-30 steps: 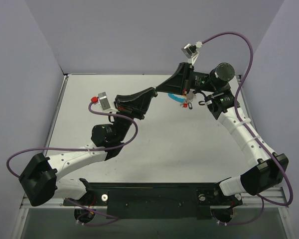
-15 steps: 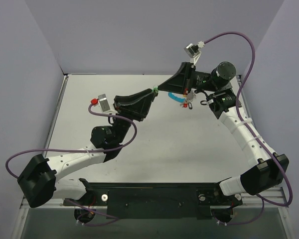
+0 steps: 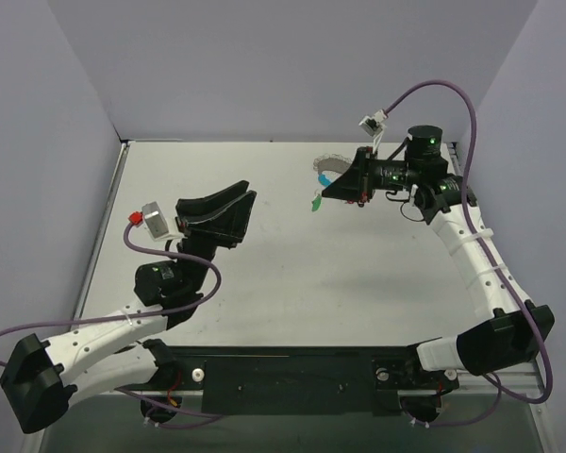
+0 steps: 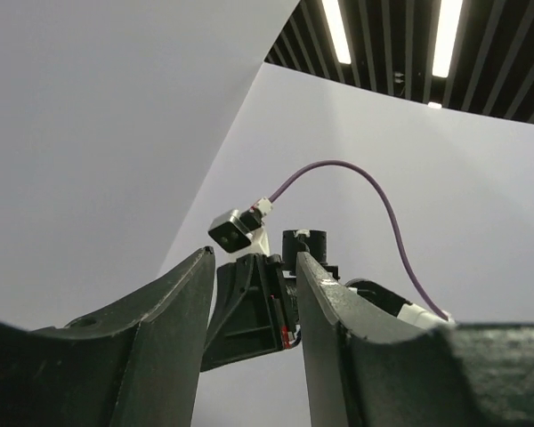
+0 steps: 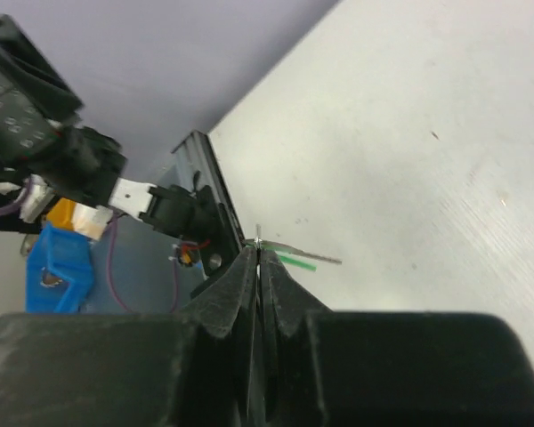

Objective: Put the keys on the keyring

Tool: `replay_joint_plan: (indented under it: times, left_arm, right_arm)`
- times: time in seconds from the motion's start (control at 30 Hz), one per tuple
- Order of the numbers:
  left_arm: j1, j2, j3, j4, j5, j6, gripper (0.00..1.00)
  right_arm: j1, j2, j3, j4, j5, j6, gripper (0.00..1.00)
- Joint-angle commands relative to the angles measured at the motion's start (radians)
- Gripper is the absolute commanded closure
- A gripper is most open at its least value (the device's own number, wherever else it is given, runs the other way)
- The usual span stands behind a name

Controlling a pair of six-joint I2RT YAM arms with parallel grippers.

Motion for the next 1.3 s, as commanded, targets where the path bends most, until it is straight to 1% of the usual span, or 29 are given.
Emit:
replay_joint_plan:
  times: [0.0, 0.03, 0.07, 0.1, 0.13, 0.17, 0.23, 0.27, 0.37, 0.47, 0.57, 0.8, 1.0, 1.27]
  left_arm:
    - [0.029, -0.125, -0.051, -0.257, 0.018, 0.046, 0.48]
    - [0.038, -0.167, -0.062, -0.299, 0.028, 0.047, 0.47]
    - [0.046, -0.191, -0.086, -0.363, 0.031, 0.047, 0.47]
    - [0.058, -0.233, -0.099, -0.388, 0.044, 0.049, 0.47]
    - [0.064, -0.251, -0.122, -0.443, 0.054, 0.052, 0.47]
    - [0.073, -0.294, -0.131, -0.472, 0.061, 0.053, 0.47]
    - [0.087, -0.358, -0.157, -0.593, 0.076, 0.069, 0.47]
    - [0.09, -0.377, -0.16, -0.621, 0.084, 0.082, 0.47]
    - [0.095, -0.469, -0.154, -0.783, 0.087, 0.133, 0.47]
    - [0.096, -0.523, -0.14, -0.877, 0.081, 0.184, 0.47]
    - [0.096, -0.56, -0.137, -0.939, 0.076, 0.205, 0.46]
    - [0.098, -0.592, -0.156, -0.954, 0.077, 0.202, 0.46]
    - [0.1, -0.603, -0.153, -0.971, 0.073, 0.216, 0.46]
    - [0.101, -0.612, -0.133, -1.014, 0.074, 0.254, 0.46]
  right_arm:
    - [-0.054, -0.039, 0.034, -0.615, 0.124, -0.628, 1.0]
    - [-0.06, -0.036, 0.034, -0.76, 0.155, -0.781, 1.0]
    - [-0.062, -0.038, 0.015, -0.814, 0.219, -0.831, 1.0]
    - [-0.069, -0.042, -0.001, -0.871, 0.245, -0.915, 1.0]
    - [-0.074, -0.053, -0.043, -0.894, 0.311, -0.952, 1.0]
    - [-0.086, -0.061, -0.07, -0.917, 0.34, -1.006, 1.0]
    - [-0.108, -0.081, -0.145, -0.94, 0.411, -1.07, 1.0]
    - [-0.117, -0.091, -0.195, -0.948, 0.458, -1.109, 1.0]
    - [-0.157, -0.102, -0.284, -0.965, 0.557, -1.172, 1.0]
    - [-0.189, -0.089, -0.364, -0.959, 0.615, -1.222, 1.0]
    - [-0.195, -0.061, -0.406, -0.933, 0.69, -1.235, 1.0]
    - [-0.175, 0.057, -0.432, -0.803, 0.824, -1.189, 1.0]
    - [-0.145, 0.169, -0.406, -0.723, 0.905, -1.131, 1.0]
    - [-0.051, 0.292, -0.314, -0.706, 0.97, -1.086, 1.0]
